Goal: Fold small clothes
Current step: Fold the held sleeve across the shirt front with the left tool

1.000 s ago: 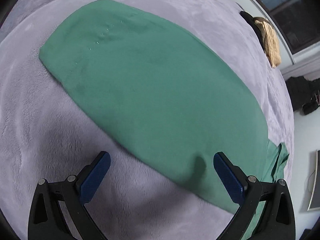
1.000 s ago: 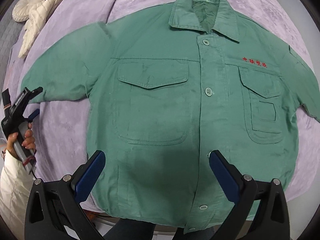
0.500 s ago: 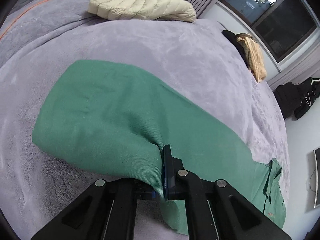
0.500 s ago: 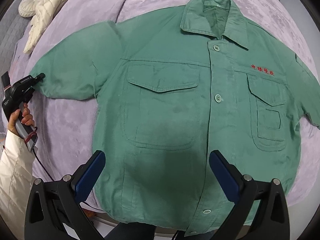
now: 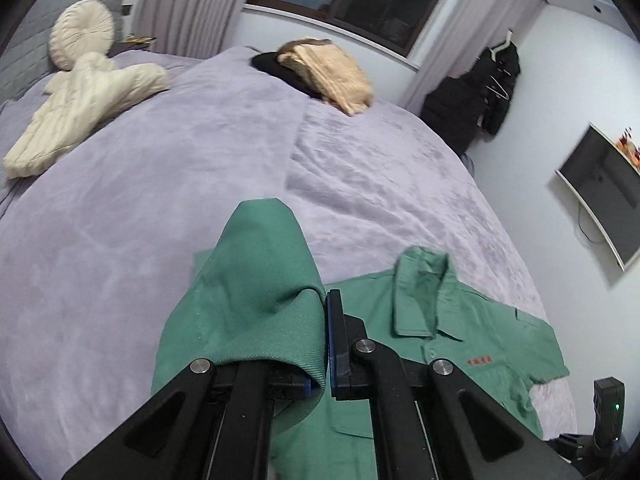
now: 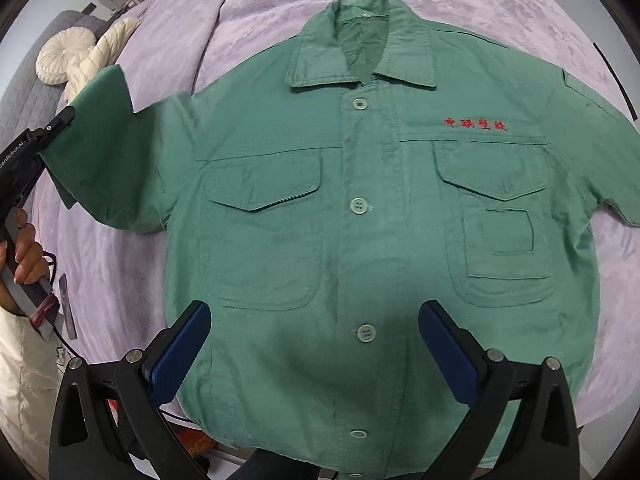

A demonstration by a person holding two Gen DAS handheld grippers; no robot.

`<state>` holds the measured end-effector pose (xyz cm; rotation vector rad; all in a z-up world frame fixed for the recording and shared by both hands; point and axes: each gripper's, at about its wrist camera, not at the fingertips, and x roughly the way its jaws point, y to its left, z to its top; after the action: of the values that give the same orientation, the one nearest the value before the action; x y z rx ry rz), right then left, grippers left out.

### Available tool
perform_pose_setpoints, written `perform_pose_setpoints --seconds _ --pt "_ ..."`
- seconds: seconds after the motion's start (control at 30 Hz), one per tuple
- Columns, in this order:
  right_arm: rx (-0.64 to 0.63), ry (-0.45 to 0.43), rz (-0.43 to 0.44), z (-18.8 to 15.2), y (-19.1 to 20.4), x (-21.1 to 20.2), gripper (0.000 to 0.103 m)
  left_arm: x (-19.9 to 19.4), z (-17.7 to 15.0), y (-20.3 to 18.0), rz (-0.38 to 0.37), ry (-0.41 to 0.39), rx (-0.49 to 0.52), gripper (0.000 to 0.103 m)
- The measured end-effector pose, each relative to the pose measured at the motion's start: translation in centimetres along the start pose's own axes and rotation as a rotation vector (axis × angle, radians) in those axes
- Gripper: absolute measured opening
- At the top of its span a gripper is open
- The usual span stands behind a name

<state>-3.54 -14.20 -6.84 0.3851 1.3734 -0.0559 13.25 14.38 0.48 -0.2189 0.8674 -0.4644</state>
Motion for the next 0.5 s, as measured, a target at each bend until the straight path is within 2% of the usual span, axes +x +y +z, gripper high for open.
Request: perform_pose_setpoints --seconds 0.1,0.2,0.27,0.33,0.4,0.5 --pt "0.049 -0.011 0.006 0.1 -3.4 -0.4 0.103 3.7 -1.1 -5.8 -0.027 0.062 0.067 0.006" --pt "0.101 -0.017 0.007 -0.1 -6.8 -0.5 0.103 7.9 -3.3 -9.9 -0.037 0.148 0.100 0.006" --pt "0.135 -0.022 -0.001 -0.3 -9.0 -0.4 0.103 10.4 -5.0 -11.7 -0.018 0.196 0.134 0.006" --pt "0.172 -0.013 -0.006 -0.6 -11.1 0.0 0.103 13.0 -7.3 -13.4 0.034 0.250 0.190 0.006" --pt "0.224 0.001 -0.004 -1.1 -13.0 0.6 0.103 15.0 -9.7 -14.3 0.080 0.298 0.234 0.006" --pt "0.279 0.013 0.003 -1.8 -14.8 1.3 0.103 16.6 -12.2 -14.8 0.111 0.355 0.266 0.006"
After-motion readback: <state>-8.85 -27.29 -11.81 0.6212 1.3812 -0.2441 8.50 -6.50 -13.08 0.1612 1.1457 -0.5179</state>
